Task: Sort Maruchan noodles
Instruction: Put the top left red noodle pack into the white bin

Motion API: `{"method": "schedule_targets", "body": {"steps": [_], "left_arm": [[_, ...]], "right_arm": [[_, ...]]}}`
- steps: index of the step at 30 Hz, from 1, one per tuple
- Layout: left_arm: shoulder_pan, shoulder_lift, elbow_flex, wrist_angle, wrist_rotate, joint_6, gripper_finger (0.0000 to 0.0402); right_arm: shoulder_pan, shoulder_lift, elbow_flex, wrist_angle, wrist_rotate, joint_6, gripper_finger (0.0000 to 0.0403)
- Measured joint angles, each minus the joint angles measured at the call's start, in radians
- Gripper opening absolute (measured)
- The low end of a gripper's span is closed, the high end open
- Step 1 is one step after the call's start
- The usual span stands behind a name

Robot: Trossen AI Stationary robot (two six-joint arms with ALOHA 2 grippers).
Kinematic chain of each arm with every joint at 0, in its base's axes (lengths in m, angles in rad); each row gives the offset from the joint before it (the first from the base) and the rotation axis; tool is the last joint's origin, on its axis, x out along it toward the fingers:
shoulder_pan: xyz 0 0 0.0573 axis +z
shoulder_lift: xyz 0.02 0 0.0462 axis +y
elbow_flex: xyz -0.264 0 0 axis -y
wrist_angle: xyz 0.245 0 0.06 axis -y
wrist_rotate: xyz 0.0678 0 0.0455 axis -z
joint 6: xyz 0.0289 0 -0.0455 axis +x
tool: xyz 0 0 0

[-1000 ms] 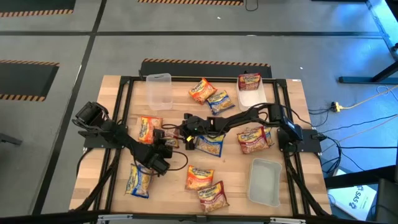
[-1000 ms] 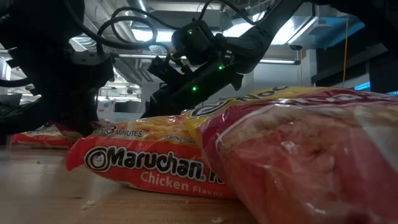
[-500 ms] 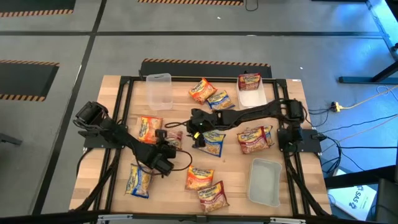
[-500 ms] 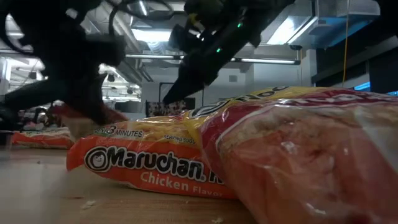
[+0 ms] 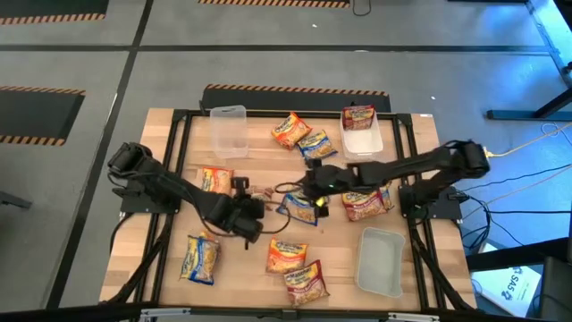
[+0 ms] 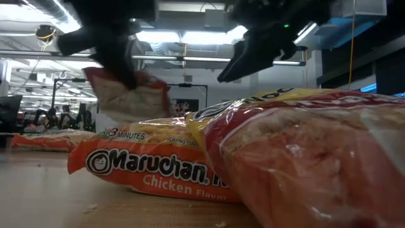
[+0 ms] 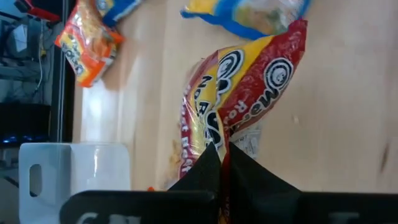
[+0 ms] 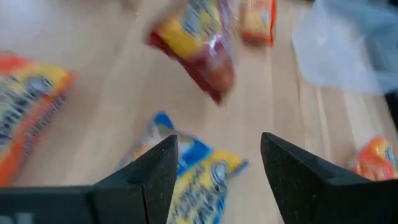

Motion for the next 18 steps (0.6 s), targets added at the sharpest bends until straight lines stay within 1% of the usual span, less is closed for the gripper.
{"method": "schedule_targets", "body": {"steps": [3, 4, 6, 8, 10, 11, 13, 18], "left_arm": [[0.030, -0.012, 0.044, 0.035, 0.007, 0.033, 0.0001], [0.039, -0.021, 0.053, 0.044, 0.024, 0.038, 0.0001], [0.064, -0.038, 0.070, 0.060, 0.059, 0.055, 0.0001], [0.088, -0.058, 0.073, 0.127, 0.097, 0.082, 0.0000], [0.115, -0.072, 0.074, 0.191, 0.143, 0.098, 0.0000], [0.128, -0.080, 0.074, 0.215, 0.174, 0.107, 0.0000], [0.153, -0.089, 0.074, 0.242, 0.225, 0.109, 0.0000], [0.204, -0.088, 0.074, 0.315, 0.277, 0.117, 0.0000]], "right_arm": [[0.038, -0.061, -0.113, 0.131, 0.001, 0.000, 0.0217], [0.051, -0.077, -0.153, 0.188, 0.000, 0.000, 0.0217], [0.068, -0.089, -0.228, 0.352, -0.008, -0.003, 0.0217], [0.085, -0.090, -0.296, 0.508, -0.008, -0.014, 0.0217], [0.084, -0.078, -0.334, 0.635, -0.010, -0.017, 0.0217], [0.082, -0.075, -0.345, 0.670, -0.008, -0.016, 0.0217], [0.080, -0.068, -0.348, 0.682, -0.008, 0.005, 0.0217], [0.081, -0.052, -0.327, 0.693, -0.007, -0.001, 0.0217]]}}
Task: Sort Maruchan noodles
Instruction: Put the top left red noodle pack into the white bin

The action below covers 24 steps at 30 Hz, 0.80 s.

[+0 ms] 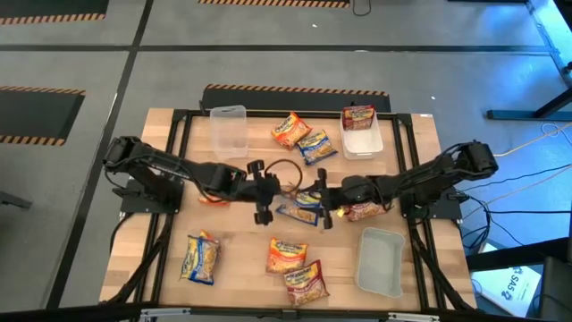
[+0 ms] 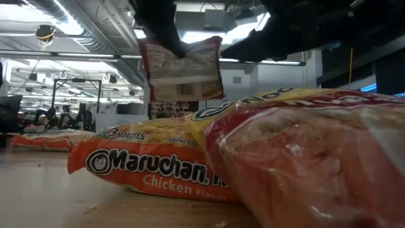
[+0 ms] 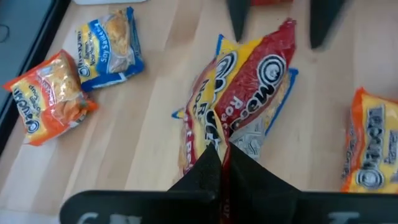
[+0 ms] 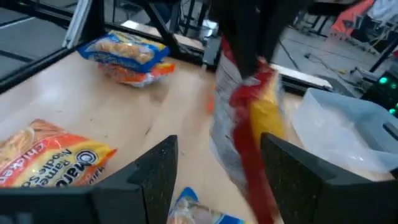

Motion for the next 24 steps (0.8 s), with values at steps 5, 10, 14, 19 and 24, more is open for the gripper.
{"method": "schedule_targets", "body": {"steps": [5, 10, 14, 19, 24], "left_arm": [[0.031, 0.000, 0.000, 0.026, 0.037, 0.001, 0.0000], [0.035, 0.000, -0.001, 0.048, 0.066, 0.002, 0.0000], [0.033, 0.000, -0.001, 0.061, 0.086, 0.002, 0.0000], [0.021, 0.000, -0.001, 0.068, 0.094, 0.023, 0.0000], [0.006, 0.000, -0.001, 0.112, 0.138, 0.067, 0.0000]], "right_arm": [[0.000, 0.057, 0.031, -0.008, 0.066, -0.021, 0.0217], [0.000, 0.103, 0.060, -0.009, 0.204, -0.104, 0.0217], [0.000, 0.104, 0.062, -0.009, 0.282, -0.151, 0.0217], [-0.005, 0.104, 0.062, -0.011, 0.228, -0.155, 0.0217], [-0.022, 0.104, 0.061, 0.004, 0.073, -0.154, 0.0217]]}}
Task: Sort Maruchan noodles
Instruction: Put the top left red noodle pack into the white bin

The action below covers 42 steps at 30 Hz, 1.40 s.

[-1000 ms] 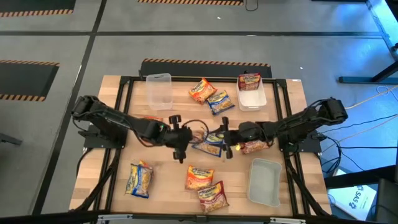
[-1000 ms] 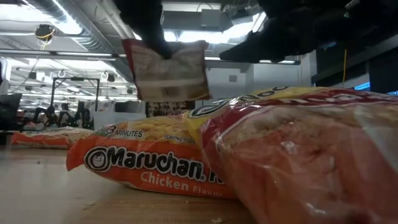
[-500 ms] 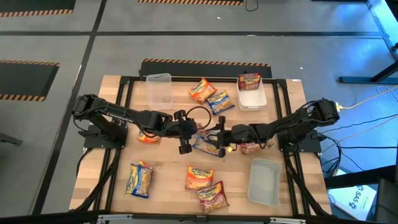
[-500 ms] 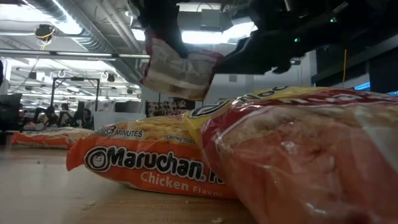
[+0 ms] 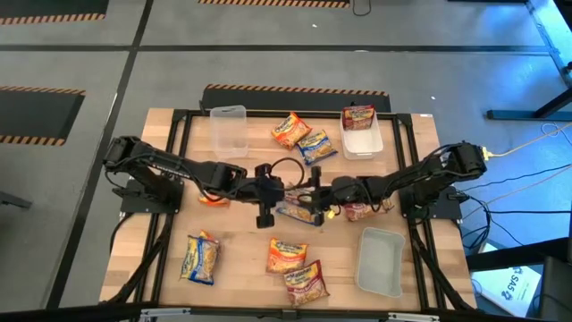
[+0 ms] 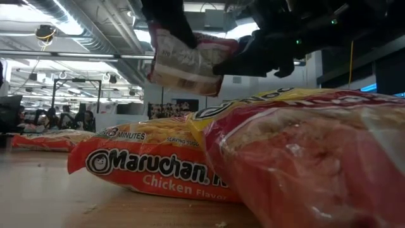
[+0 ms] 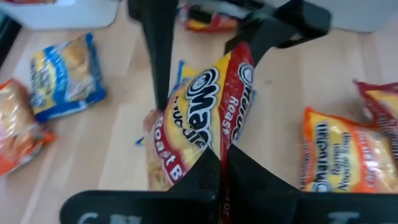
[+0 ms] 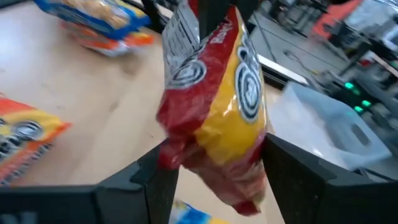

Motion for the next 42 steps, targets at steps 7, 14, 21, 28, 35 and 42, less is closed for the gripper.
{"method": "schedule_targets", "body": {"steps": [7, 14, 21, 28, 35, 42], "left_arm": [[-0.006, 0.000, 0.000, 0.042, -0.007, 0.012, 0.0000], [-0.006, 0.000, 0.000, 0.051, -0.028, 0.012, 0.0010], [-0.006, 0.000, 0.000, 0.050, -0.038, 0.006, 0.0037], [-0.008, -0.044, 0.003, -0.003, -0.084, 0.000, 0.0094], [-0.011, -0.158, 0.001, -0.187, -0.200, -0.099, 0.0152], [0.001, -0.238, -0.155, -0.149, -0.129, -0.073, 0.0162]], "right_arm": [[-0.004, 0.000, 0.000, 0.095, -0.095, -0.005, 0.0217], [-0.005, 0.000, 0.000, 0.091, -0.101, -0.009, 0.0137], [-0.004, 0.000, 0.000, 0.087, -0.072, -0.015, 0.0050], [-0.005, -0.030, -0.001, 0.007, 0.012, 0.001, 0.0056], [-0.005, -0.171, -0.002, -0.189, 0.044, 0.050, 0.0048], [-0.045, -0.288, -0.046, -0.194, -0.246, 0.054, 0.0049]]}}
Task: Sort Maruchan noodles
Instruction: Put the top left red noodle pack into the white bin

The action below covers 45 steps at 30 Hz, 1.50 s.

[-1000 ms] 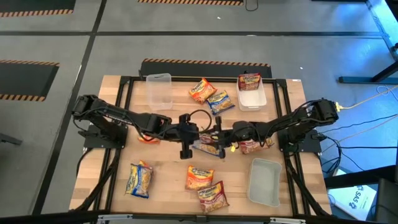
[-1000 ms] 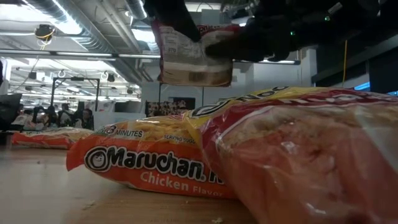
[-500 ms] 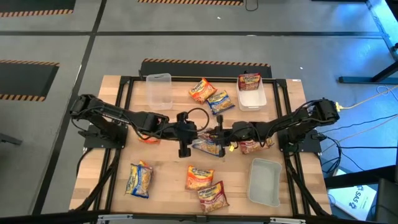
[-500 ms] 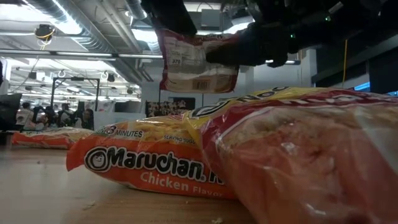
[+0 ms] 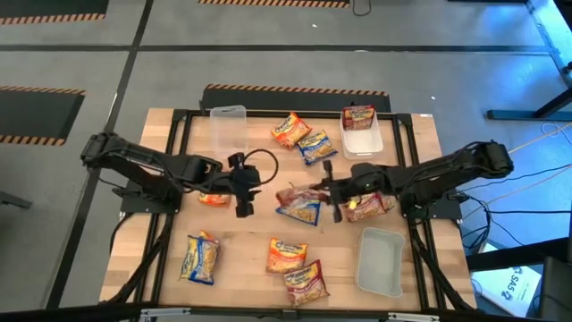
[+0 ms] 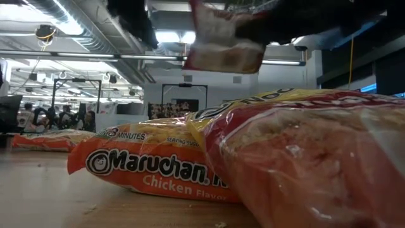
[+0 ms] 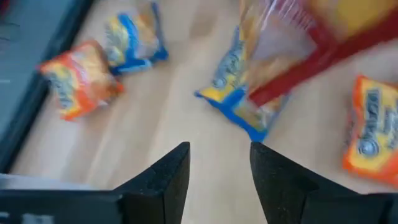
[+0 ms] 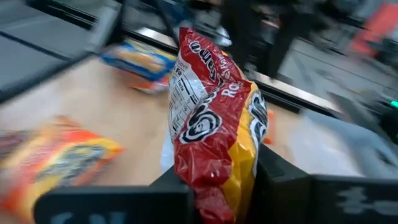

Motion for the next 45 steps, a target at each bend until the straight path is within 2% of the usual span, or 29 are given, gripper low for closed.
{"method": "schedule_targets", "body": {"steps": [4, 8, 13, 17, 21, 28, 37, 45], "left_arm": [[0.062, -0.057, -0.151, 0.293, 0.226, 0.018, 0.0162], [0.148, -0.077, -0.281, 0.572, 0.478, -0.087, 0.0163], [0.223, -0.050, -0.371, 0.737, 0.630, -0.260, 0.0195], [0.256, -0.009, -0.376, 0.791, 0.681, -0.336, 0.0244], [0.264, 0.031, -0.362, 0.833, 0.743, -0.363, 0.0277], [0.264, 0.031, -0.363, 0.958, 0.864, -0.409, 0.0276], [0.264, 0.052, -0.363, 0.954, 0.866, -0.426, 0.0275], [0.248, 0.057, -0.363, 0.971, 0.937, -0.466, 0.0275]], "right_arm": [[-0.005, 0.006, -0.006, 0.021, -0.157, -0.014, 0.0047], [0.012, 0.025, -0.006, 0.058, -0.176, -0.085, 0.0052], [0.044, 0.047, -0.001, 0.107, -0.169, -0.255, 0.0048], [0.072, 0.076, 0.031, 0.098, -0.175, -0.489, 0.0048], [0.086, 0.109, 0.064, 0.100, -0.138, -0.620, 0.0050], [0.094, 0.161, 0.083, 0.092, -0.108, -0.730, 0.0049], [0.094, 0.174, 0.131, 0.098, -0.088, -0.845, 0.0049], [0.093, 0.174, 0.167, 0.016, -0.020, -0.957, 0.0048]]}}
